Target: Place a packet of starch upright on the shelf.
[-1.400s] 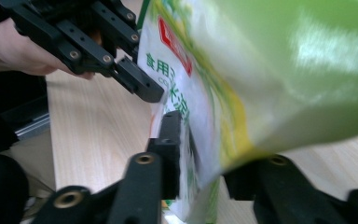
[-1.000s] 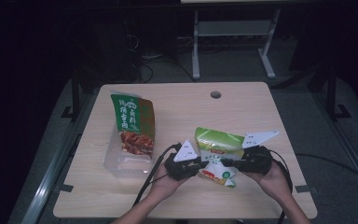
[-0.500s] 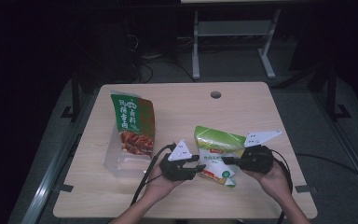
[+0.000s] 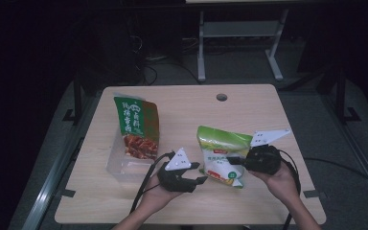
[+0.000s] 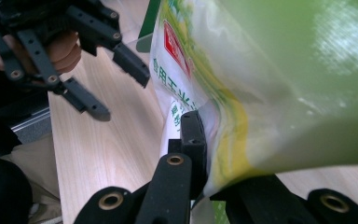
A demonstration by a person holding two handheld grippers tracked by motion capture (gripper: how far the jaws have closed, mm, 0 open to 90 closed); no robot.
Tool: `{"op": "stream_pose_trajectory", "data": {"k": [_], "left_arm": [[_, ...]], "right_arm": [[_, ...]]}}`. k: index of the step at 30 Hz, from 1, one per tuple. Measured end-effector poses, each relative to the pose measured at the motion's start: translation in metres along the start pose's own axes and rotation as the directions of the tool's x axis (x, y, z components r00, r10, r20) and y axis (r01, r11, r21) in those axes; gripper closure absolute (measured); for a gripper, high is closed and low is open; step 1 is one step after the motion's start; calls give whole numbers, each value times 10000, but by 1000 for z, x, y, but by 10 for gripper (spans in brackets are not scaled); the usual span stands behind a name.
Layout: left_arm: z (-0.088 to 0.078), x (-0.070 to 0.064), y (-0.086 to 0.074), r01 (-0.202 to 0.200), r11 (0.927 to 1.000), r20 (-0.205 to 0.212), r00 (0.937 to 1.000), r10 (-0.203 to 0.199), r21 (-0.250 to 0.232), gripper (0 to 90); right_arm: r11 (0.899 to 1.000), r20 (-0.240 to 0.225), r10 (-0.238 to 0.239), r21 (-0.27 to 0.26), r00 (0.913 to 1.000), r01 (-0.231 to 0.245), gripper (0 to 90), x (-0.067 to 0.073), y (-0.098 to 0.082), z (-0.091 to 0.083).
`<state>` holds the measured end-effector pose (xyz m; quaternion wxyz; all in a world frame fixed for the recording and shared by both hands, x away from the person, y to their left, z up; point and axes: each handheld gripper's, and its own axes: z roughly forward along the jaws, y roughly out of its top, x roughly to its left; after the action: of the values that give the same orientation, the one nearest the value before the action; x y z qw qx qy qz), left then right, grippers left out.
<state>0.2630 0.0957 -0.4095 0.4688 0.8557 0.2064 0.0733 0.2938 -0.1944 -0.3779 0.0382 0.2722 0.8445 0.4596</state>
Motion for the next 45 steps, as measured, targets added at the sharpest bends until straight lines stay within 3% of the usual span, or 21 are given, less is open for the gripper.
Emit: {"op": "stream_pose_trajectory", "data": {"k": [9,12,20,45], "left_arm": [[-13,-5,-14,31,9999,96,9999,-30,-114,414],[-17,-9,-16,-129,9998,14,9999,129,-122,401],[-25,-16,-23,-41,9996,132,9999,45,-279,380],[-36,-30,-37,-280,9992,313,9991,289,-301,359]], "right_arm": [[10000,-40,-37,-80,10000,37,887,1,18,5],[9999,-182,-32,-108,9998,30,888,2,26,6],[9992,-311,-393,-125,9987,390,889,7,49,16],[9890,-1061,-1481,-186,9833,1470,891,45,128,50]]}}
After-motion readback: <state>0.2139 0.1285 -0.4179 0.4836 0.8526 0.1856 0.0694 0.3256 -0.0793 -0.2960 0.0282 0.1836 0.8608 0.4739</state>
